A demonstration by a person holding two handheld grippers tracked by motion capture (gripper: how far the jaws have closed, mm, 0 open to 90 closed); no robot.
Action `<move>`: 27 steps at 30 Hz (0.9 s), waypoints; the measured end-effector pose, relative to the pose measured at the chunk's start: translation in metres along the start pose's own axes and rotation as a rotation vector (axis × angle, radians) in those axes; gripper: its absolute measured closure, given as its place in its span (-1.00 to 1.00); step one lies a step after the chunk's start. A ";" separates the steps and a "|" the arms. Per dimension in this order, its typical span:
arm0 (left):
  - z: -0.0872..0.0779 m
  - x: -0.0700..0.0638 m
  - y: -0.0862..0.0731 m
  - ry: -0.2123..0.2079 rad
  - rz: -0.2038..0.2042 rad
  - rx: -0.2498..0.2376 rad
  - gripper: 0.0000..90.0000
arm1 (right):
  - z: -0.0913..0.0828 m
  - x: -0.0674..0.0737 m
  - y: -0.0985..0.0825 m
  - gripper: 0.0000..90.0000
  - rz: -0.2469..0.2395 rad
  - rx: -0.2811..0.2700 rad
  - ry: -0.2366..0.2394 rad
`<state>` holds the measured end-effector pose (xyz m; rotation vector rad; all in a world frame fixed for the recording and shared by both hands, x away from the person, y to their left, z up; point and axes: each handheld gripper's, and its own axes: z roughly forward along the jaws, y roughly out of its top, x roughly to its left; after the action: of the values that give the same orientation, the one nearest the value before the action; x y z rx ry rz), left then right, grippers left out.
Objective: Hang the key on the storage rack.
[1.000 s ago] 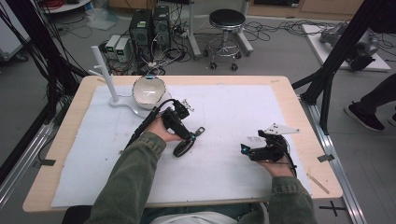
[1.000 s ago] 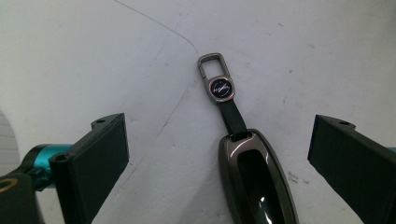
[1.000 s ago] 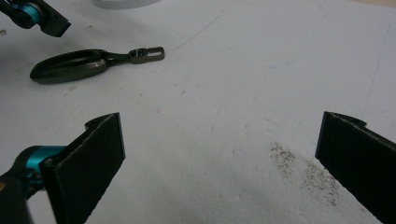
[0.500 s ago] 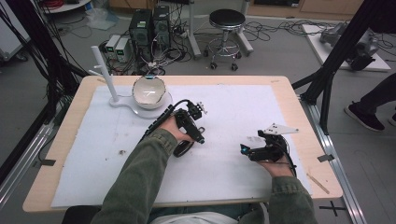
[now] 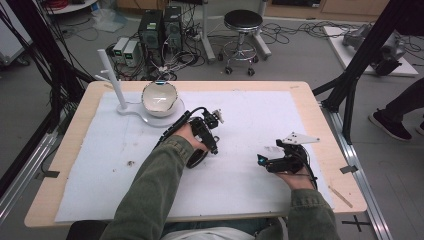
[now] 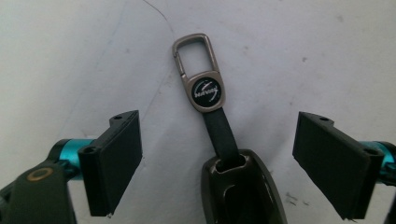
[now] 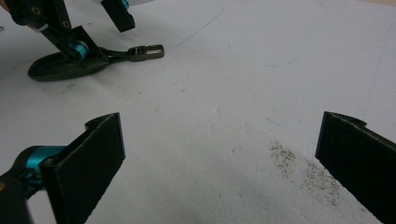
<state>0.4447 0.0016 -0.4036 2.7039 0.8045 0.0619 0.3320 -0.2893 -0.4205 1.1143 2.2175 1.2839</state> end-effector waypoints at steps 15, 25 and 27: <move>0.005 -0.008 0.006 0.039 0.025 0.067 -0.10 | 0.000 0.000 0.000 -0.99 0.000 -0.002 -0.007; 0.010 -0.010 0.007 0.045 0.021 0.081 0.05 | -0.001 -0.001 0.000 -0.99 0.002 0.001 -0.008; 0.010 -0.010 0.007 0.045 0.016 0.082 0.15 | -0.001 -0.001 0.000 -0.99 0.002 0.002 -0.008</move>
<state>0.4408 -0.0119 -0.4101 2.7954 0.8149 0.0965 0.3320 -0.2903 -0.4204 1.1207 2.2122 1.2761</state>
